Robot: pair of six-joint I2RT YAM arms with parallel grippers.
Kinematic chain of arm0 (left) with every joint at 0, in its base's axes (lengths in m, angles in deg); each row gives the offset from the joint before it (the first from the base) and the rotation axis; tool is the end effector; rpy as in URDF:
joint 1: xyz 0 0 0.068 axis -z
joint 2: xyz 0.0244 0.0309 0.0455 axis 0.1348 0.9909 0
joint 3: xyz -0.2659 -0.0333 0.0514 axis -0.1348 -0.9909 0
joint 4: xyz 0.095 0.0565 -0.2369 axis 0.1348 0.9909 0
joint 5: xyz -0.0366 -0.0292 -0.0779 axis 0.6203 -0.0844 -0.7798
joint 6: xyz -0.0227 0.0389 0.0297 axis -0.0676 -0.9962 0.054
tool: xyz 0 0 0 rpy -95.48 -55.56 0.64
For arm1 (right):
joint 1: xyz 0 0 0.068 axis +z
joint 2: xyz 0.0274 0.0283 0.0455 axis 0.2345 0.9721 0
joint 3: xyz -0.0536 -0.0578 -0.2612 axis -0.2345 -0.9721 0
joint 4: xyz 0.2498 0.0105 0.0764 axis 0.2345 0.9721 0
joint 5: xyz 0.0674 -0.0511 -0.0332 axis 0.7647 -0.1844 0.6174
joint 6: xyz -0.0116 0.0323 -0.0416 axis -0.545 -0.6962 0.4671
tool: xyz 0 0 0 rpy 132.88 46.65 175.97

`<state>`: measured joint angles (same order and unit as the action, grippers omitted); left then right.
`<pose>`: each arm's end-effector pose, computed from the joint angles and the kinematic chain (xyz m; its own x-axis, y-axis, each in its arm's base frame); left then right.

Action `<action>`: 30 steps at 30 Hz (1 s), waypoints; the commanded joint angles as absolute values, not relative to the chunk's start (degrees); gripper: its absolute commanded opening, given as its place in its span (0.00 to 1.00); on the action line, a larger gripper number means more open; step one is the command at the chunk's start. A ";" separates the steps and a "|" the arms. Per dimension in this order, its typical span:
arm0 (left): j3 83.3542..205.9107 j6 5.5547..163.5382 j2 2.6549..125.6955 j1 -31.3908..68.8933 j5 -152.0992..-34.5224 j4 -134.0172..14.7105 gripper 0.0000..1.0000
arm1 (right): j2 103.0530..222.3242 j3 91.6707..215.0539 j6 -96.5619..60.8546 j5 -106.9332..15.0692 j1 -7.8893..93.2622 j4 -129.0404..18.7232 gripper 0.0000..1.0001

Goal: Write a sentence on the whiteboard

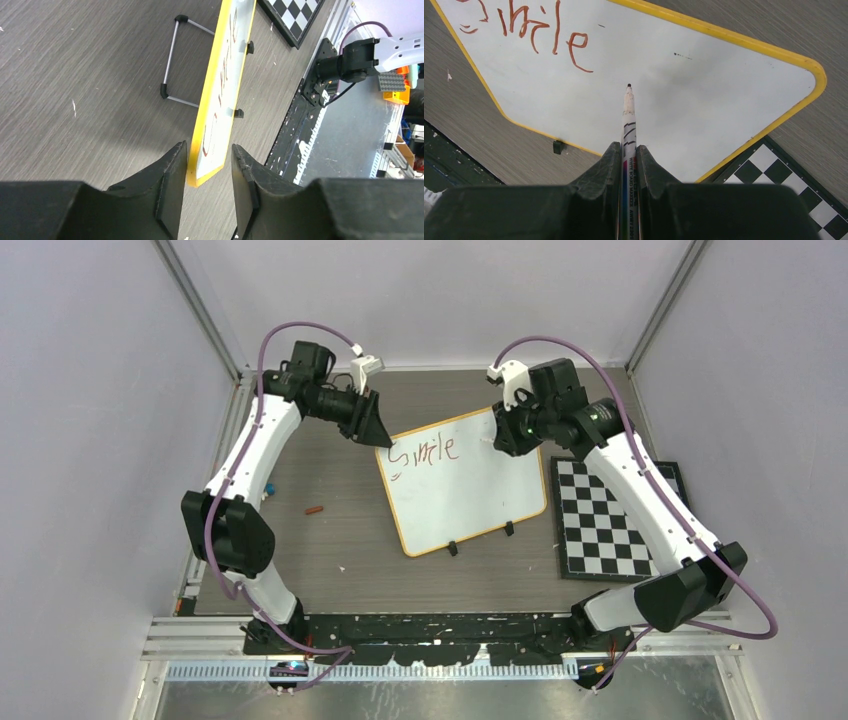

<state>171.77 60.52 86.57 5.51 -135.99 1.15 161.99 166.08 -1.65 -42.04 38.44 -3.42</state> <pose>0.3357 -0.1075 0.3604 -0.6794 0.2997 -0.6697 0.7174 0.4632 -0.5205 0.2582 0.1278 0.3910 -0.5374 -0.4254 -0.7282 -0.6381 0.7697 0.0213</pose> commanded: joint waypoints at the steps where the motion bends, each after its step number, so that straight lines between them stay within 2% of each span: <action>1: 170.82 61.44 85.49 5.35 -139.47 -0.03 0.40 | 159.53 165.54 -1.32 -41.94 38.19 -8.51 0.00; 8: 170.91 61.98 86.18 5.35 -140.13 -0.41 0.39 | 161.50 165.18 -2.41 -40.56 38.26 -10.04 0.00; 20: 170.15 62.13 86.71 6.24 -140.53 -1.12 0.42 | 163.11 165.29 -2.49 -40.66 39.68 -9.79 0.00; 30: 169.67 62.15 86.85 7.04 -139.23 -1.47 0.25 | 164.05 164.30 -2.95 -42.34 40.58 -11.53 0.00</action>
